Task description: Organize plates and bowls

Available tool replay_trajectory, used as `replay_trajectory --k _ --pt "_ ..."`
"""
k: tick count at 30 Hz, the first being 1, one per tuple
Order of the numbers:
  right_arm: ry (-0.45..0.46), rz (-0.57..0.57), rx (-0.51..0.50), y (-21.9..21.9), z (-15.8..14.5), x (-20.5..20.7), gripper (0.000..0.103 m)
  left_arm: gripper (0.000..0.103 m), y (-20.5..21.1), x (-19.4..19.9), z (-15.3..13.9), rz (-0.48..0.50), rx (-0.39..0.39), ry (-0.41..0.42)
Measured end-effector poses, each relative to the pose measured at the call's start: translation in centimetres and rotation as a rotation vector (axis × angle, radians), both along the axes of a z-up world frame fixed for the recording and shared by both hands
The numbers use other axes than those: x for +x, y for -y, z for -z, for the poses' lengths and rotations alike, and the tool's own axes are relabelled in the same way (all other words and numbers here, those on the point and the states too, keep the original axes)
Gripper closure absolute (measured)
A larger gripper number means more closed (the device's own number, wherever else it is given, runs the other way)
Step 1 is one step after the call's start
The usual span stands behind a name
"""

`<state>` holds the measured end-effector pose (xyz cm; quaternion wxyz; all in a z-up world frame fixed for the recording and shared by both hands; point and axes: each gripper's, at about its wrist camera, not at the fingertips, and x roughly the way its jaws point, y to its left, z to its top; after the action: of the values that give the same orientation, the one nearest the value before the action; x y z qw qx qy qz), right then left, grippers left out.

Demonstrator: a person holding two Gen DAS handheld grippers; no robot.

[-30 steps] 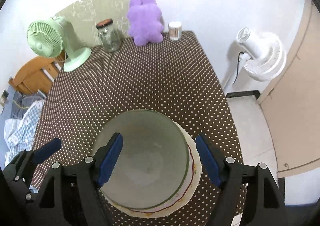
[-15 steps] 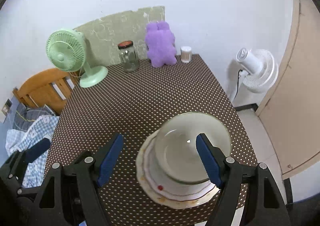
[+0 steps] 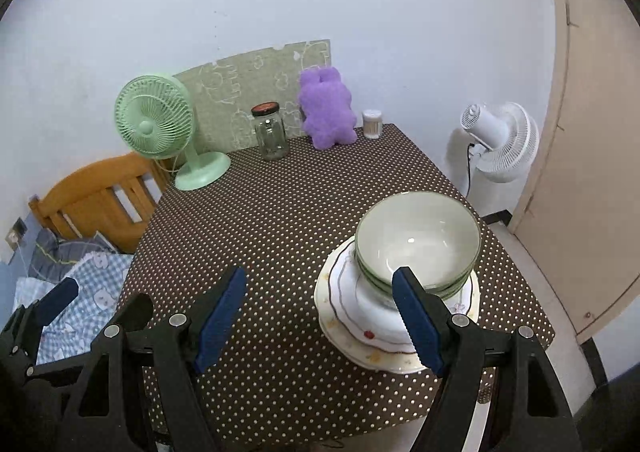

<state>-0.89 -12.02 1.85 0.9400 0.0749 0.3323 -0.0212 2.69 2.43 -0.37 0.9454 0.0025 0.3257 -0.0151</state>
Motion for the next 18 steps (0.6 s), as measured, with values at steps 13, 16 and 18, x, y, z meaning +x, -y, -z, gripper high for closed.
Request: replay_trajectory --k 13,16,18 --pt "0.003 -0.036 -0.024 0.6 1.7 -4.6 0.025 0.002 0.3 -4.2 0.2 -0.064 -0.014 0.035" --pt "0.010 -0.036 -0.032 0.5 1.6 -5.0 0.024 0.000 0.2 -4.7 0.1 -0.071 -0.025 0.042" --pt "0.016 -0.028 -0.035 0.6 1.6 -5.3 0.022 0.000 0.2 -5.0 0.1 -0.073 -0.025 0.049"
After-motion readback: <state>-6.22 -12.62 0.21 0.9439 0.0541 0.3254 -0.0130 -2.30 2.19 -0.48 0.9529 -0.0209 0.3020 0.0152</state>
